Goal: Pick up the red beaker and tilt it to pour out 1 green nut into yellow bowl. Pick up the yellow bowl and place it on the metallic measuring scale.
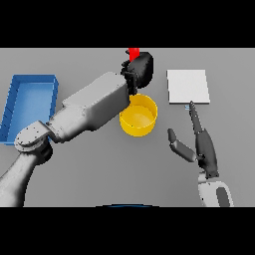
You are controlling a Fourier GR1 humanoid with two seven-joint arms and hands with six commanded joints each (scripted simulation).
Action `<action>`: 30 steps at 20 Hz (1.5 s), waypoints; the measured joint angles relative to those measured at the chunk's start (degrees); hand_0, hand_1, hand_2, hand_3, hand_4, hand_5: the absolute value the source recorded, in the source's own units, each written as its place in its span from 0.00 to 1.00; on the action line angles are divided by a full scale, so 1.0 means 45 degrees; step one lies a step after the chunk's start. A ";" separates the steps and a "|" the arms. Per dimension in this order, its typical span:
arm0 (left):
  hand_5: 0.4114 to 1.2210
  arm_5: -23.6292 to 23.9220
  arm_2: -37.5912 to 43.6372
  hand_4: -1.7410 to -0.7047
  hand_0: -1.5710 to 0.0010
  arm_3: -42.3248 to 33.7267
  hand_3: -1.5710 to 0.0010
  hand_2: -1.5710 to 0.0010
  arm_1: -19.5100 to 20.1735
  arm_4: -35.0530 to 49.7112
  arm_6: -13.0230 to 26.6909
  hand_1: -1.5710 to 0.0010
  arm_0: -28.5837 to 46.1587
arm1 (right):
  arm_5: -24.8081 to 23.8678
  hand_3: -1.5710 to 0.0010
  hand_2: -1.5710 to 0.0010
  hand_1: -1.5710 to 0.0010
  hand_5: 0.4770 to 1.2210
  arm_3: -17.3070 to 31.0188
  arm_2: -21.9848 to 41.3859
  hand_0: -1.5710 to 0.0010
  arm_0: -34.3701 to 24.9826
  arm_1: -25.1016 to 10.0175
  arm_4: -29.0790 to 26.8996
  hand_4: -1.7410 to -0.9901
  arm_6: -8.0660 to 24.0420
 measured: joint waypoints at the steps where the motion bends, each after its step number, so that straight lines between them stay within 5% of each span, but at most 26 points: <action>1: 1.00 0.0028 0.0317 0.02 0.00 0.0168 0.00 0.00 0.0153 0.0125 -0.0053 0.00 -0.0475 | 0.0068 1.00 1.00 1.00 0.28 0.0008 -0.0015 1.00 -0.0004 -0.0034 -0.0078 0.95 -0.0162; 3: 1.00 0.0166 0.0860 0.01 0.00 0.0765 0.00 0.00 0.0384 0.0367 -0.0211 0.00 -0.1221 | 0.0010 1.00 1.00 1.00 0.28 -0.0014 -0.0021 1.00 -0.0032 -0.0106 0.0032 0.96 -0.0149; 5: 1.00 0.0245 0.1799 0.01 0.00 0.1359 0.35 0.00 0.0599 0.0944 -0.0013 0.00 -0.1778 | -0.0101 1.00 1.00 1.00 0.27 0.0059 -0.0012 1.00 -0.0192 -0.0107 0.0181 0.95 -0.0010; 9: 1.00 0.0352 0.3913 0.01 0.00 0.2463 0.14 0.00 0.1539 0.2427 -0.0077 0.00 -0.2648 | -0.0016 1.00 1.00 1.00 0.27 0.0116 -0.0134 1.00 -0.0156 -0.0090 -0.0124 0.99 -0.0143; 15: 1.00 0.0843 0.7960 0.00 0.00 0.4273 0.07 0.00 0.3256 0.5481 0.2161 0.00 -0.2969 | 0.0031 1.00 1.00 1.00 0.26 0.0250 -0.0017 1.00 -0.0256 0.0161 -0.0252 0.98 -0.0016; 23: 1.00 0.3380 1.1795 0.00 0.00 0.4151 0.08 0.00 0.5604 0.9243 0.4703 0.00 0.0011 | 0.0038 1.00 1.00 1.00 0.24 0.0506 -0.0043 1.00 -0.0571 0.0073 -0.0234 0.91 0.0105; 30: 1.00 0.4585 1.3915 0.00 0.00 0.1269 0.06 0.00 0.5608 1.2142 0.5942 0.00 0.3884 | -0.0230 1.00 1.00 1.00 0.23 0.0244 0.0054 1.00 -0.0502 -0.0130 0.0334 0.93 0.0523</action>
